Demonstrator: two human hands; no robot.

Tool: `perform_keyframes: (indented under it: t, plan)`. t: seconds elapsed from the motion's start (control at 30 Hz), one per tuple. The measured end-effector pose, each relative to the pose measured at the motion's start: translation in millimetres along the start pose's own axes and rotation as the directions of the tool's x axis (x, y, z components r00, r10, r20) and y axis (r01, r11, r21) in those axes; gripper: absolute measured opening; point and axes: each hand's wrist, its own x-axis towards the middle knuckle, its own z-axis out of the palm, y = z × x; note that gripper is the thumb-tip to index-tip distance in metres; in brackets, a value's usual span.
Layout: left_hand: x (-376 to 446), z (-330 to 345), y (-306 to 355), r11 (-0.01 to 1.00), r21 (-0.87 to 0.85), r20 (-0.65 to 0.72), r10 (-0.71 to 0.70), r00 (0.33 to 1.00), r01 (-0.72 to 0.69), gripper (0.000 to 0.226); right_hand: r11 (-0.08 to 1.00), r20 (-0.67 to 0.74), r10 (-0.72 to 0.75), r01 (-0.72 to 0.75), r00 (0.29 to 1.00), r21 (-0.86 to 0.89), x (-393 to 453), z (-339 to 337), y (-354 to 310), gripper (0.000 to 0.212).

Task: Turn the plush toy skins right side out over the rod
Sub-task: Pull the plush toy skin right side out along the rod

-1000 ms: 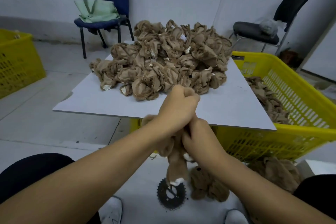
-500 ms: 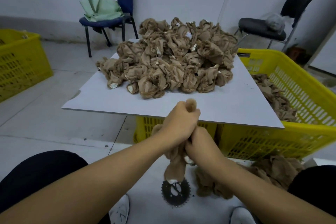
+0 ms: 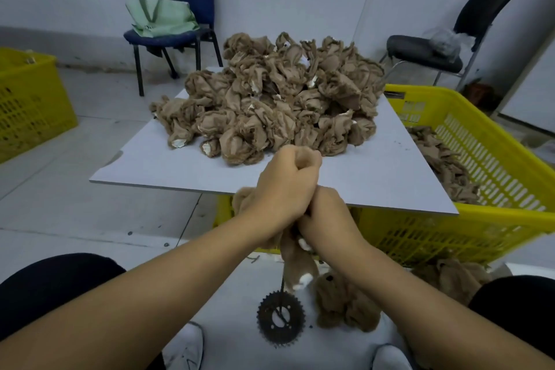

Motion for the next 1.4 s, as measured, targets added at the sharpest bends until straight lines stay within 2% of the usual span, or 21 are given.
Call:
perform_keyframes:
  t: [0.1,0.17,0.23,0.27,0.33,0.4,0.43,0.53,0.63,0.7,0.77,0.87,1.03,1.23,1.33,1.4]
  plan:
    - [-10,9,-12,0.983,0.109,0.05,-0.151,0.987,0.145,0.024,0.993,0.126,0.077,-0.066,0.989,-0.096,-8,13,6,0.021]
    - [-11,9,-13,0.99,0.06,0.058,-0.134,0.989,0.13,0.023,0.993,0.108,0.08,-0.07,0.991,-0.09,-6,9,8,0.025]
    - [-10,1,-8,0.991,0.075,0.01,0.107,0.994,-0.107,0.034,1.0,0.027,0.025,-0.025,0.999,-0.014,-2,-2,5,0.027]
    - [-11,-5,-6,0.961,0.133,-0.034,0.25,0.968,-0.244,0.036,0.999,-0.035,0.004,-0.003,0.999,0.039,-1,-8,2,0.028]
    - [-15,-18,3,0.868,0.199,-0.072,0.476,0.876,-0.455,0.028,0.987,-0.155,-0.009,0.034,0.988,0.155,0,-18,-3,0.026]
    - [-20,-29,8,0.791,0.225,0.007,0.583,0.813,-0.569,0.02,0.972,-0.225,-0.006,0.059,0.974,0.227,-1,-25,-7,0.019]
    - [-20,-34,11,0.779,0.225,0.042,0.592,0.804,-0.585,0.019,0.967,-0.246,-0.001,0.064,0.969,0.248,-1,-29,-8,0.015]
    - [-23,-51,14,0.81,0.173,0.155,0.539,0.828,-0.56,0.018,0.944,-0.298,0.043,0.059,0.953,0.324,-2,-36,-10,0.018]
    - [-28,-63,15,0.811,0.155,0.269,0.515,0.814,-0.564,0.011,0.898,-0.294,0.054,0.082,0.954,0.432,-4,-42,-12,0.019]
    - [-30,-69,13,0.859,0.105,0.251,0.464,0.85,-0.5,0.008,0.866,-0.244,-0.01,0.131,0.97,0.483,-8,-44,-14,0.016]
    - [-32,-73,12,0.906,0.05,0.243,0.397,0.885,-0.42,0.009,0.864,-0.217,-0.124,0.213,0.968,0.457,-13,-44,-17,0.012]
    - [-35,-72,12,0.929,0.013,0.237,0.357,0.903,-0.371,0.007,0.856,-0.204,-0.209,0.28,0.956,0.435,-20,-45,-19,0.006]
    - [-35,-63,16,0.951,-0.05,0.139,0.31,0.94,-0.306,0.012,0.858,-0.154,-0.175,0.227,0.972,0.46,-17,-51,-16,0.017]
    - [-34,-55,24,0.912,-0.091,-0.089,0.393,0.915,-0.401,0.012,0.878,-0.023,-0.24,0.227,0.971,0.421,-11,-53,-11,0.026]
    - [-31,-58,26,0.902,-0.292,-0.219,0.259,0.941,-0.317,0.018,0.874,-0.035,-0.25,0.241,0.968,0.421,-8,-56,-11,0.03]
    - [-29,-62,26,0.872,-0.43,-0.286,0.114,0.951,-0.234,0.02,0.842,-0.084,-0.179,0.197,0.98,0.503,-5,-58,-10,0.028]
